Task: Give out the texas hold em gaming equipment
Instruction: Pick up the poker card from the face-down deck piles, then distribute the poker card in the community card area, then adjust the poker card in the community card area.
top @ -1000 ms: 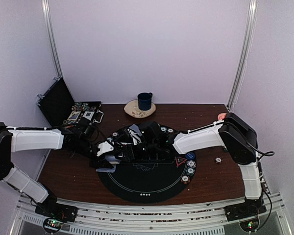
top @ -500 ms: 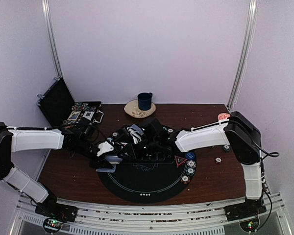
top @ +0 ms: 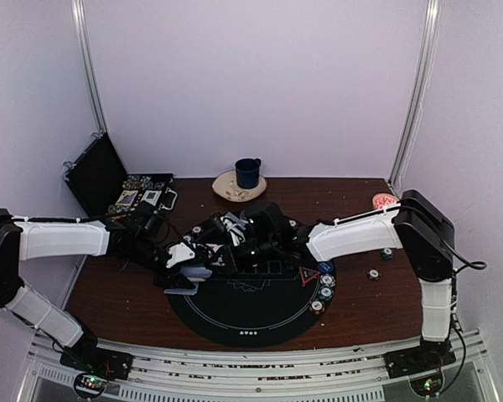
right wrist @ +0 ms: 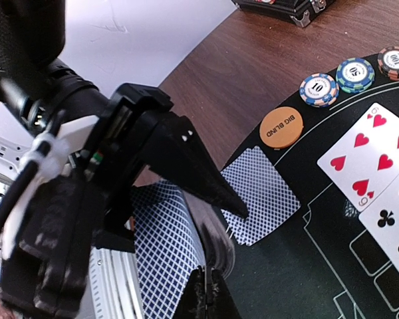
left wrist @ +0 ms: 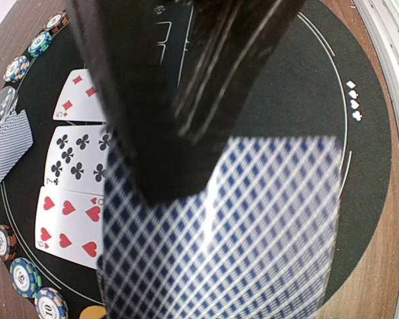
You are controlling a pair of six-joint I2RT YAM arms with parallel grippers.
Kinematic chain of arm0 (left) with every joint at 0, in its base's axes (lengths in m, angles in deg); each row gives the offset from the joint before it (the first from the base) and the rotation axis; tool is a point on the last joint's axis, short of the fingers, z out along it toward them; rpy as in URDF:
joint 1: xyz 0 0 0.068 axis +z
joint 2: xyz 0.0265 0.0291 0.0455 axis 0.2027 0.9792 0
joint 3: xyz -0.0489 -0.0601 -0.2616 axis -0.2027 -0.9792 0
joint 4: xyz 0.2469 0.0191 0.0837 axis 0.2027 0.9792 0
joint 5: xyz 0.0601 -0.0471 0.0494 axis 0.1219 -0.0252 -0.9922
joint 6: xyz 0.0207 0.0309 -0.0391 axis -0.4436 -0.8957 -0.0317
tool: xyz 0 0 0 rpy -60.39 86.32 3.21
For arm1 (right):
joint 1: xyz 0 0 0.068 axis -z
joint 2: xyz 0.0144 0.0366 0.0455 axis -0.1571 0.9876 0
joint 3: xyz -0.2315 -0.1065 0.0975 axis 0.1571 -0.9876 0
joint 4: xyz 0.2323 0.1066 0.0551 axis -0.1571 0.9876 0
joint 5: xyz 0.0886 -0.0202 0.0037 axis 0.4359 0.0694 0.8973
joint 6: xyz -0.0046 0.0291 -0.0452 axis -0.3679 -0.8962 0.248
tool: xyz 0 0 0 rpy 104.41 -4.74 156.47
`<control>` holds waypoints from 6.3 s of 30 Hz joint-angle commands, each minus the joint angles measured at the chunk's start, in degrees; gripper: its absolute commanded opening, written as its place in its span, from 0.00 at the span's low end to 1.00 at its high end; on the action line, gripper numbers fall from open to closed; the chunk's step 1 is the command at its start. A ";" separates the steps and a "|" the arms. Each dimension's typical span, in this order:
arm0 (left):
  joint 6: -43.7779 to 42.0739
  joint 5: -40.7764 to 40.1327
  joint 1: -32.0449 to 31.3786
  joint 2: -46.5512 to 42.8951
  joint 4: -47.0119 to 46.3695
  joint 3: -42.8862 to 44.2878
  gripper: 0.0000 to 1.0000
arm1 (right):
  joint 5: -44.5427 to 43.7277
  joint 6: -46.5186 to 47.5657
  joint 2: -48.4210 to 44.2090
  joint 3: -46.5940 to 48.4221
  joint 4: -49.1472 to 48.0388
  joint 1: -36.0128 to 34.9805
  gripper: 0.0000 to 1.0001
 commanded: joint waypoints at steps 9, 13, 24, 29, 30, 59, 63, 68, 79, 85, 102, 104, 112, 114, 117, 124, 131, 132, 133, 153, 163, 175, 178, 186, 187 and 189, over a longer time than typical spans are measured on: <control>0.13 0.61 -0.14 0.71 -2.08 0.78 0.35 | -0.32 -8.18 -9.83 -13.74 -14.99 2.51 0.00; 0.47 0.19 -0.12 0.95 -2.50 0.77 0.35 | -2.11 -8.57 -12.64 -17.33 -16.30 2.79 0.00; 1.42 -0.57 -0.07 1.30 -2.92 1.07 0.35 | -21.50 -14.04 -22.05 -29.65 -20.58 3.42 0.00; 1.49 -0.30 -0.05 0.81 -2.95 1.08 0.35 | -38.04 -21.36 -20.85 -34.53 -24.99 3.04 0.00; 1.49 -0.26 -0.09 0.74 -2.92 1.04 0.35 | -40.97 -23.21 -19.90 -35.20 -25.65 2.88 0.00; 1.52 -0.12 -0.03 0.71 -2.88 0.91 0.35 | -74.67 -35.28 1.14 -19.33 -8.28 -3.02 0.00; 1.49 -0.21 -0.10 0.61 -2.92 0.88 0.35 | -74.73 -35.22 2.14 -17.15 -5.74 -3.83 0.08; 1.49 -0.28 -0.10 0.79 -3.01 0.90 0.35 | -76.39 -35.49 1.61 -15.99 -3.00 -5.40 0.21; 1.58 -0.21 -0.08 0.69 -3.02 0.90 0.35 | -78.40 -36.38 0.46 -15.79 1.40 -6.29 0.33; 1.68 -0.33 -0.04 0.71 -2.99 0.91 0.35 | -75.28 -34.87 -0.83 -16.96 0.05 -4.34 0.40; 1.68 -0.46 -0.09 0.44 -3.03 0.82 0.35 | -69.34 -21.26 2.75 -0.06 16.32 -3.28 0.99; 1.67 -0.47 -0.04 0.40 -3.05 0.82 0.35 | -68.78 -21.56 4.20 1.75 18.25 -2.89 1.00; 1.63 -0.43 -0.04 0.44 -3.14 0.82 0.35 | -67.10 -21.86 5.80 2.68 20.78 -1.12 1.00; 1.58 -0.38 -0.03 0.61 -3.07 0.82 0.35 | -67.11 -21.75 6.24 3.24 21.61 -0.86 1.00; 1.58 -0.38 -0.10 0.63 -3.02 0.83 0.35 | -66.91 -21.37 7.18 4.05 22.34 -0.73 1.00; 1.62 -0.36 -0.10 0.53 -3.02 0.82 0.35 | -65.92 -20.91 9.05 5.93 24.15 -0.40 1.00; 1.49 -0.29 -0.03 0.80 -3.12 0.90 0.35 | -66.32 -21.56 8.36 4.74 24.89 -0.40 1.00; 1.50 -0.29 -0.08 0.80 -3.15 0.86 0.35 | -66.32 -21.57 8.35 4.66 24.93 -0.39 1.00; 1.49 -0.29 -0.07 0.87 -3.09 0.90 0.35 | -66.32 -21.58 8.34 4.65 25.02 -0.37 1.00; 1.57 -0.34 -0.04 1.15 -3.23 0.91 0.35 | -68.97 -21.49 7.74 5.42 29.47 -0.45 1.00; 1.60 -0.47 -0.04 1.24 -3.17 0.91 0.35 | -70.64 -21.91 9.02 7.63 33.06 -0.80 1.00; 1.58 -0.38 -0.04 1.24 -3.22 0.91 0.35 | -70.46 -20.51 7.80 6.89 33.34 -1.65 1.00; 1.58 -0.29 -0.10 1.20 -3.22 0.91 0.35 | -70.66 -20.59 7.82 6.64 33.81 -1.79 1.00; 1.59 -0.42 -0.06 1.41 -3.19 0.99 0.35 | -70.94 -19.56 6.51 6.51 33.77 -2.61 1.00; 1.60 -0.38 -0.10 1.41 -3.21 0.99 0.35 | -71.16 -19.55 6.30 6.53 33.89 -2.75 1.00; 1.58 -0.38 -0.04 1.37 -3.22 0.99 0.35 | -71.67 -19.58 5.94 6.48 34.33 -2.88 1.00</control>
